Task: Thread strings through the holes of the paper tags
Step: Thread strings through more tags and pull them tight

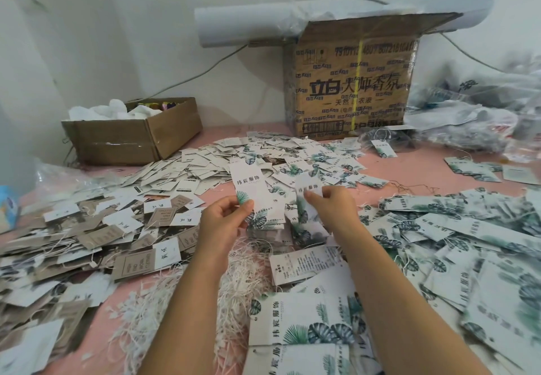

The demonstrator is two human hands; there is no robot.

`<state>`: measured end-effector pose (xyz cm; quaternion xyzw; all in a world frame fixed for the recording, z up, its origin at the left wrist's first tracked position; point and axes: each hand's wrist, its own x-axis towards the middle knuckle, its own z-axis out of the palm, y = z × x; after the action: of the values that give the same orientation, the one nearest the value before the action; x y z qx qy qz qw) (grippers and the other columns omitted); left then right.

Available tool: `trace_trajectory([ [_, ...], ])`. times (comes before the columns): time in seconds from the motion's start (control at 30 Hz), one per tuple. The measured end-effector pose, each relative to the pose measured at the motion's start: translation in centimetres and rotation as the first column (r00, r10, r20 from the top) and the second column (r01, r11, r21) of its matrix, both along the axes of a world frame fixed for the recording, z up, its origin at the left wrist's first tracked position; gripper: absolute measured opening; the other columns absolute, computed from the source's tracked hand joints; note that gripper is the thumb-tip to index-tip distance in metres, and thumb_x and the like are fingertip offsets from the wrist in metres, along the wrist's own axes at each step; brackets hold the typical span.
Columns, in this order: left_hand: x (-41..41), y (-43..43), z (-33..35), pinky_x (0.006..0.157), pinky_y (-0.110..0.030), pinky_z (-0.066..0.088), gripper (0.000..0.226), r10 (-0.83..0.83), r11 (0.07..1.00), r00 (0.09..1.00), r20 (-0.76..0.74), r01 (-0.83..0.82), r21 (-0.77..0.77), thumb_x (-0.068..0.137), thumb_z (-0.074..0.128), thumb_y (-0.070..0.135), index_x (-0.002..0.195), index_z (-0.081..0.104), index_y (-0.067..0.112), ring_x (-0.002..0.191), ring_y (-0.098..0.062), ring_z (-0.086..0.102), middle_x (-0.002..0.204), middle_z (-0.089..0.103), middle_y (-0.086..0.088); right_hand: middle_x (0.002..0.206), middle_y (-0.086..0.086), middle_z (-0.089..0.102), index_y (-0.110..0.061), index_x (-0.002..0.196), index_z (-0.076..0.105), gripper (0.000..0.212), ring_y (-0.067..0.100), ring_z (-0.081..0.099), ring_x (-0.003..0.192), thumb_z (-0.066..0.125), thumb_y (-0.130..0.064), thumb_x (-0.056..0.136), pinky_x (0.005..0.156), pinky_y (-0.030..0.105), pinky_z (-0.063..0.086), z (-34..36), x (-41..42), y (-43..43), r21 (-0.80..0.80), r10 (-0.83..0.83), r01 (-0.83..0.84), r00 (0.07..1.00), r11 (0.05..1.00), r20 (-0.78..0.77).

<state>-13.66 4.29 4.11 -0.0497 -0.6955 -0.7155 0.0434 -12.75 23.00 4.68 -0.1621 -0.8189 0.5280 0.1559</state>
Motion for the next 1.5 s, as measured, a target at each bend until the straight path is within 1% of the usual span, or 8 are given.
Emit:
trace_trajectory([
  [0.2,0.4,0.3,-0.3,0.052,-0.018,0.049,0.007,-0.11,0.991,0.994,0.022,0.112,-0.07,0.086,0.064,0.008,0.092,0.065,0.011,0.062,-0.007,0.061,0.08,0.071,0.001,0.045,-0.006,0.05,-0.01,0.066,0.056,0.028,0.008,0.031,0.035,0.062,-0.025,0.089,0.033,0.02,0.025,2.1,1.3,-1.1,-0.379,0.242,-0.295,0.953,0.877,-0.184],
  [0.47,0.9,0.6,0.3,0.055,-0.017,0.05,0.009,-0.279,0.957,0.96,0.012,0.279,-0.083,0.085,0.063,0.005,0.089,0.064,0.013,0.063,-0.005,0.066,0.077,0.072,0.003,0.049,-0.004,0.028,-0.016,0.056,0.036,0.045,0.008,0.023,0.042,0.065,-0.032,0.086,0.045,0.023,0.022,2.5,1.2,-2.2,0.118,0.243,-0.225,0.954,0.967,-0.175],
  [0.7,1.2,0.8,0.5,0.064,-0.025,0.057,0.011,-0.36,0.932,0.933,-0.004,0.359,-0.051,0.083,0.064,0.005,0.092,0.065,0.01,0.072,-0.011,0.067,0.079,0.072,0.001,0.04,-0.012,0.04,-0.021,0.055,0.05,0.036,0.001,0.031,0.033,0.066,-0.035,0.084,0.038,0.016,0.025,2.7,1.5,-2.3,0.155,0.344,-0.322,0.927,0.934,-0.148],
  [0.83,1.2,0.7,0.8,0.058,-0.022,0.055,0.014,-0.324,0.944,0.946,0.01,0.323,0.07,0.081,0.063,0.004,0.093,0.065,0.01,0.07,-0.013,0.069,0.08,0.074,-0.001,0.064,-0.003,0.047,-0.009,0.097,0.058,0.023,0.001,0.04,0.035,0.054,-0.031,0.093,0.037,0.017,0.032,3.4,1.7,-3.0,-0.205,0.341,-0.366,0.929,0.908,-0.146],
  [0.97,1.2,0.2,1.4,0.058,-0.025,0.056,0.027,-0.43,0.859,0.902,0.044,0.393,0.328,0.071,0.061,0.012,0.098,0.063,0.007,0.067,-0.014,0.068,0.081,0.072,-0.005,0.058,0.001,0.038,-0.006,0.099,0.056,0.022,0.009,0.039,0.044,0.039,0.007,0.092,0.04,0.02,0.037,4.4,1.7,-2.9,-0.672,0.336,-0.43,0.901,0.603,-0.274],
  [1.07,1.8,0.3,1.6,0.058,-0.027,0.056,0.031,-0.58,0.765,0.813,0.052,0.522,0.378,0.074,0.057,0.01,0.104,0.061,0.005,0.063,-0.015,0.066,0.079,0.071,-0.006,0.06,0.002,0.043,-0.006,0.1,0.056,0.027,0.011,0.042,0.048,0.036,0.01,0.09,0.043,0.021,0.041,4.7,1.8,-3.2,-0.755,0.345,-0.474,0.874,0.453,-0.342],
  [1.3,2.3,0.2,1.4,0.058,-0.025,0.055,0.031,-0.668,0.731,0.738,0.095,0.626,0.273,0.072,0.057,0.005,0.102,0.063,0.0,0.065,-0.017,0.067,0.08,0.071,-0.01,0.065,0.002,0.041,-0.004,0.098,0.055,0.035,0.011,0.042,0.052,0.032,0.019,0.083,0.048,0.019,0.039,4.9,1.7,-3.3,-0.754,0.243,-0.5,0.866,0.426,-0.437],
  [1.5,1.6,-1.0,1.3,0.058,-0.025,0.057,0.024,-0.602,0.772,0.797,0.054,0.563,0.294,0.07,0.059,0.003,0.083,0.077,0.009,0.07,-0.016,0.069,0.082,0.073,-0.009,0.066,0.003,0.04,-0.008,0.082,0.057,0.04,0.014,0.041,0.056,0.03,0.023,0.077,0.053,0.026,0.04,4.2,1.6,-1.1,-0.377,0.115,-0.231,0.945,0.897,-0.306],
])
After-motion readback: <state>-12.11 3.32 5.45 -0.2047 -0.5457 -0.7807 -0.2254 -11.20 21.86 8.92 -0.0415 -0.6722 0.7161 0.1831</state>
